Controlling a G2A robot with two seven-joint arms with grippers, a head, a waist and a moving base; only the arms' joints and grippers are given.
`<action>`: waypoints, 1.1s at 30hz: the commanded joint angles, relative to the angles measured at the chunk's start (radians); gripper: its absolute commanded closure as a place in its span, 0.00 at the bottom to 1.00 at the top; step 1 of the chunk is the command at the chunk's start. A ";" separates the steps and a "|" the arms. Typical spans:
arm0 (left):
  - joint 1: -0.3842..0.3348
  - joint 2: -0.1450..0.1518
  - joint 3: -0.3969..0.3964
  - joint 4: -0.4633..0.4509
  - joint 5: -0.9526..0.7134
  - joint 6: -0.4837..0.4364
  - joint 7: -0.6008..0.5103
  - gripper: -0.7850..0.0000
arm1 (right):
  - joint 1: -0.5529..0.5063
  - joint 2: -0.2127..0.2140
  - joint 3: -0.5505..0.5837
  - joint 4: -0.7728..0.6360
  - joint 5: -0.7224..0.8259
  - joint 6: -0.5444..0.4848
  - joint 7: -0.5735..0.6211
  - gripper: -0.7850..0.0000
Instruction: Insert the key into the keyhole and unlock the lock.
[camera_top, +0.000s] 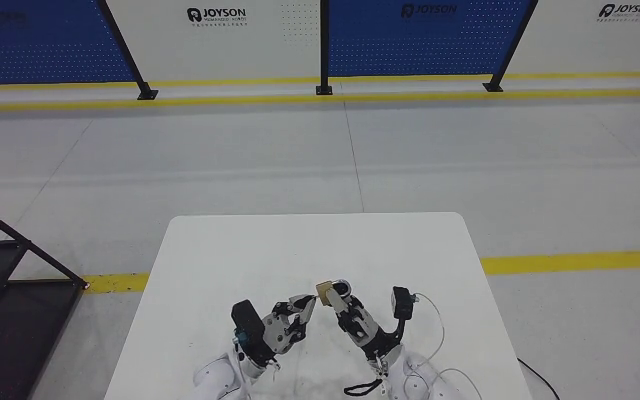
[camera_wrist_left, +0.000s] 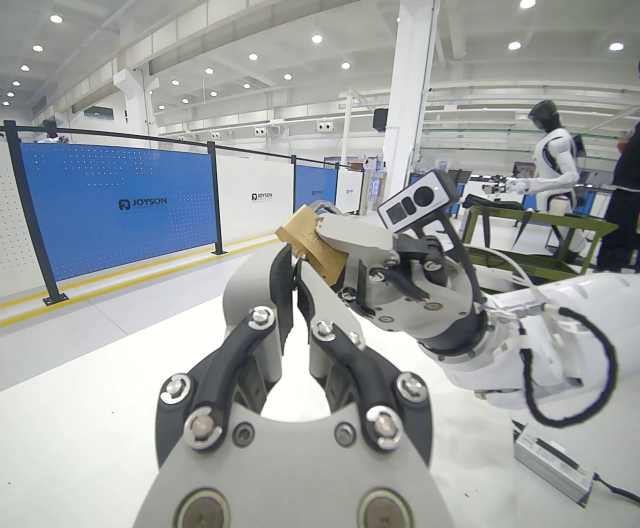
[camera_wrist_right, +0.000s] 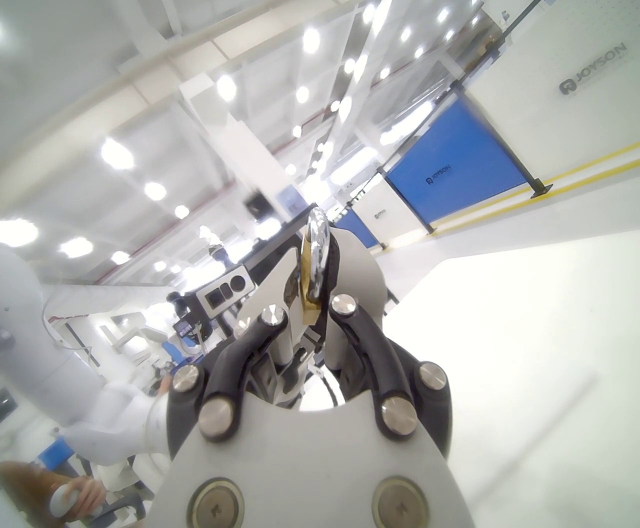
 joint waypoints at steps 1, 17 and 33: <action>0.000 0.000 0.003 0.000 0.009 0.012 0.006 1.00 | -0.001 0.000 0.000 0.000 0.000 0.000 0.001 1.00; -0.008 0.004 0.019 0.014 0.135 0.142 0.077 1.00 | -0.007 0.002 0.002 -0.006 0.032 0.012 0.018 1.00; -0.018 0.007 0.037 0.028 0.245 0.275 0.132 1.00 | -0.011 0.005 0.009 -0.013 0.065 0.009 0.044 1.00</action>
